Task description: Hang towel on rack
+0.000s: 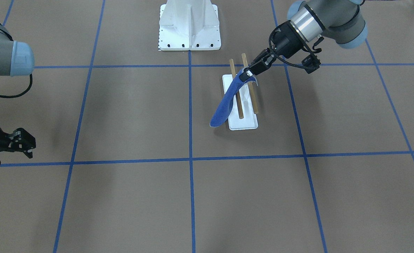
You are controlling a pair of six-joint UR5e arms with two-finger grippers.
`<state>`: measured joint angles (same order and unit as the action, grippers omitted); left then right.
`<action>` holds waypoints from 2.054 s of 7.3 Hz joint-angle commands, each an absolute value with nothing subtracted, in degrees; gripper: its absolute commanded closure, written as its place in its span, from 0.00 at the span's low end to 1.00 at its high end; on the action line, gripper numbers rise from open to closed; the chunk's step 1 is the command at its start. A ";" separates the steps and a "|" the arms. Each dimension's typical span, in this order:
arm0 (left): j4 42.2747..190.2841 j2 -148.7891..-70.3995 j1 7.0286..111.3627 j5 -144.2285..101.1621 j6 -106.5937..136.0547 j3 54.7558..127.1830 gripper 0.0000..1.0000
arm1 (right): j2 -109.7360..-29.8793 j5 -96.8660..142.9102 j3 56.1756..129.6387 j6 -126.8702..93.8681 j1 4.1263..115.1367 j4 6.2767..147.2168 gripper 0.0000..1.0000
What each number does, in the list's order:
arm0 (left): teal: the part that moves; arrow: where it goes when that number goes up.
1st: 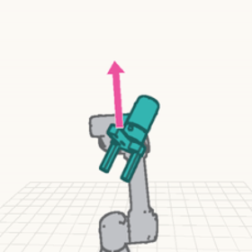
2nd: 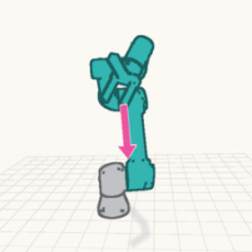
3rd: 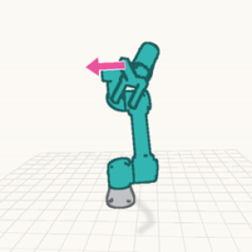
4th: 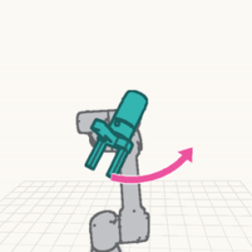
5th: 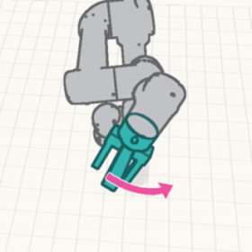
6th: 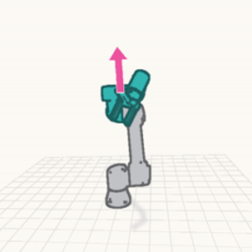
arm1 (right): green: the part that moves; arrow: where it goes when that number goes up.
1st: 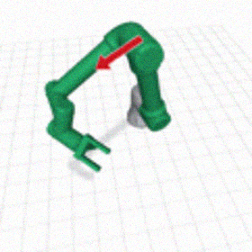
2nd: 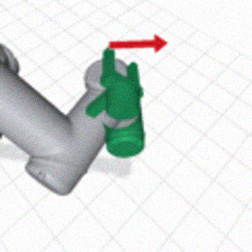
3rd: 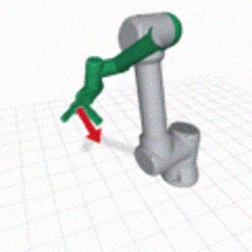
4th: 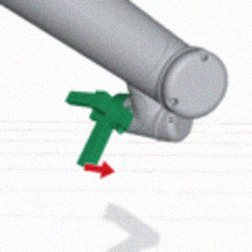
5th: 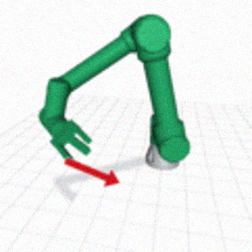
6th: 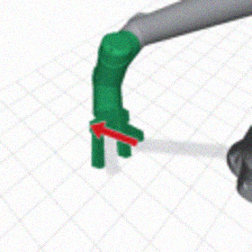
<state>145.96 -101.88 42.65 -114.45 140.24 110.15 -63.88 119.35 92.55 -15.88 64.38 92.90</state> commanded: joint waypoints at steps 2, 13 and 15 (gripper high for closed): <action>145.90 -97.04 46.14 -116.72 134.84 109.34 1.00 | -63.98 119.36 92.46 -15.82 64.42 92.90 0.00; 141.28 -96.68 48.58 -118.21 107.03 100.72 0.02 | -82.22 126.56 92.35 -4.96 80.67 92.72 0.00; 129.88 -96.77 54.28 -117.95 82.05 100.99 0.02 | -87.25 127.00 95.34 -0.88 84.71 92.81 0.00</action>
